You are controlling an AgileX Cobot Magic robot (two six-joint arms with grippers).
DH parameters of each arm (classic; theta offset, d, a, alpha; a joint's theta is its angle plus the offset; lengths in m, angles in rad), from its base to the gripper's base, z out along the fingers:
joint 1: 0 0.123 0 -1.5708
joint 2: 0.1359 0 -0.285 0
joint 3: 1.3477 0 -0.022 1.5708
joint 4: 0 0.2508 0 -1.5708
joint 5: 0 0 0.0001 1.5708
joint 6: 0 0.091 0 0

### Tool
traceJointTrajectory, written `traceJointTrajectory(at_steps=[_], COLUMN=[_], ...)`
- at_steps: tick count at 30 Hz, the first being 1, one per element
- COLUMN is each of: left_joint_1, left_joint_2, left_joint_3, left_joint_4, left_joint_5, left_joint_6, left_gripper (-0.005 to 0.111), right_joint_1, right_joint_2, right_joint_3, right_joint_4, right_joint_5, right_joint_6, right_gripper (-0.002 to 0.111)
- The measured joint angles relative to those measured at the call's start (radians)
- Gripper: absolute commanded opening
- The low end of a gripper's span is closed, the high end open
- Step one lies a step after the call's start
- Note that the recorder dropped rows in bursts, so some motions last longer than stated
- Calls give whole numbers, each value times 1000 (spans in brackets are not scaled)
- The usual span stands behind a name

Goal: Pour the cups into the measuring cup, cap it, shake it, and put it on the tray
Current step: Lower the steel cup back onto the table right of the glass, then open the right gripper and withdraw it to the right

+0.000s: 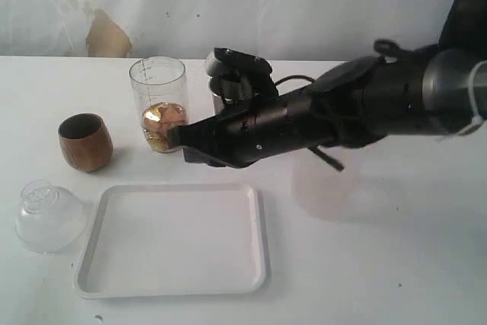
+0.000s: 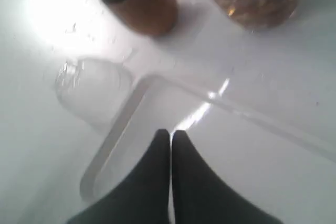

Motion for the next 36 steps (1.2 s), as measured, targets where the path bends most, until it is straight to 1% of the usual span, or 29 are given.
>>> traceJointTrajectory(at_steps=[3, 6, 8, 11, 17, 20, 22, 30, 33, 36], left_joint_1=[0, 0, 0, 0, 0, 0, 0, 0, 0, 0], left_joint_2=[0, 0, 0, 0, 0, 0, 0, 0, 0, 0], left_joint_3=[0, 0, 0, 0, 0, 0, 0, 0, 0, 0], left_joint_4=[0, 0, 0, 0, 0, 0, 0, 0, 0, 0], left_joint_5=[0, 0, 0, 0, 0, 0, 0, 0, 0, 0], left_joint_6=[0, 0, 0, 0, 0, 0, 0, 0, 0, 0], left_gripper=[0, 0, 0, 0, 0, 0, 0, 0, 0, 0], right_joint_1=[-26, -26, -35, -45, -50, -74, -101, -184, -214, -243], right_joint_2=[-5, -30, -69, -161, -330, -393, -425, -561, -629, -715], right_joint_3=[-105, -150, -153, -150, -60, 48, 123, 411, 532, 634], right_joint_4=[-552, -899, -1011, -1064, -1074, -1077, -1078, -1078, -1076, -1070], right_joint_5=[228, 360, 362, 285, -41, -230, -319, -605, -681, -715], right_joint_6=[409, 633, 703, 748, 776, 814, 835, 850, 850, 850], right_gripper=[0, 0, 0, 0, 0, 0, 0, 0, 0, 0])
